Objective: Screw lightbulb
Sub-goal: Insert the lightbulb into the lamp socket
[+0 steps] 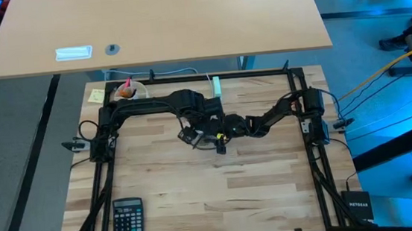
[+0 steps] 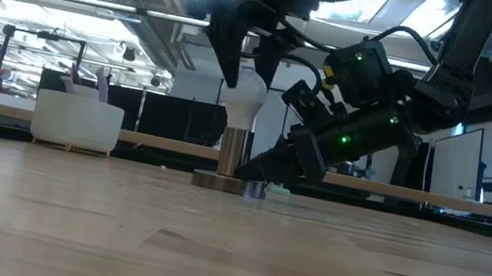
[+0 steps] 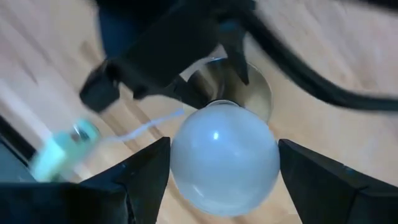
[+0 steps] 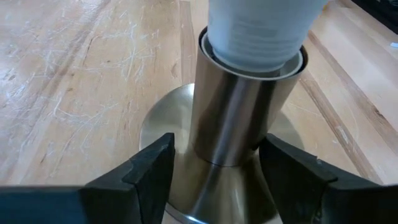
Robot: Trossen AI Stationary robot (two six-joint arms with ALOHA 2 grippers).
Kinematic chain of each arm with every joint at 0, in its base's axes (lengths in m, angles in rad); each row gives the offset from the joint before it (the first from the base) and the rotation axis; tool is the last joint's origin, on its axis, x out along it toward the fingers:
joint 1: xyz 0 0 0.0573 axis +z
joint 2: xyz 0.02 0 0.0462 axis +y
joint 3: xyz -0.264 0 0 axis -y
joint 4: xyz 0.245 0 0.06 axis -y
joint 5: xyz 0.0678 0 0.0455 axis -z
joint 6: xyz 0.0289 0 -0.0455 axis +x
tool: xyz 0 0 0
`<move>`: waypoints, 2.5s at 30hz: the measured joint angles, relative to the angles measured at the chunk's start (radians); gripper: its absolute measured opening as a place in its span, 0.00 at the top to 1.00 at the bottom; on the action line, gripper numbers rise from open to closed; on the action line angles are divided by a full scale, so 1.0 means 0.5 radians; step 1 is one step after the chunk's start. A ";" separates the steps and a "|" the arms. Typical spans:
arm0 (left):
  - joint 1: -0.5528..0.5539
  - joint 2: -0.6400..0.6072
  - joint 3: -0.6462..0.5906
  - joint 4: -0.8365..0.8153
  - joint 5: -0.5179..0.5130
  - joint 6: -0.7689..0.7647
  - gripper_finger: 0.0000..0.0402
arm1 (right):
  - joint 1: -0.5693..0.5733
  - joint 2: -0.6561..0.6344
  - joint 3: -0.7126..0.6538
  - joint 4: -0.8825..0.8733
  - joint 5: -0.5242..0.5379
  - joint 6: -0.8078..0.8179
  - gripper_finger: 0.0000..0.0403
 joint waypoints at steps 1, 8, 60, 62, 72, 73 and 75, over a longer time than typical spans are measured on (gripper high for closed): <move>0.000 0.000 -0.001 -0.002 -0.003 0.132 0.32 | 0.000 0.000 0.000 -0.001 0.000 0.000 0.43; -0.016 0.000 -0.002 -0.003 -0.014 0.448 0.31 | 0.000 0.000 0.001 -0.001 0.001 0.001 0.43; -0.002 0.001 0.000 -0.041 -0.039 -0.078 0.31 | 0.000 0.000 0.002 -0.003 0.002 0.024 0.44; 0.006 0.001 0.001 -0.060 -0.038 -0.118 0.31 | 0.000 0.000 0.002 -0.003 0.002 0.024 0.44; 0.015 -0.007 0.009 -0.061 -0.033 -0.267 0.31 | 0.000 0.001 0.002 -0.002 0.002 0.024 0.44; 0.015 -0.007 0.009 -0.055 -0.033 -0.282 0.31 | 0.000 0.001 0.002 -0.002 0.002 0.024 0.44; 0.015 -0.007 0.009 -0.055 -0.033 -0.312 0.31 | 0.000 0.001 0.002 -0.002 0.002 0.024 0.44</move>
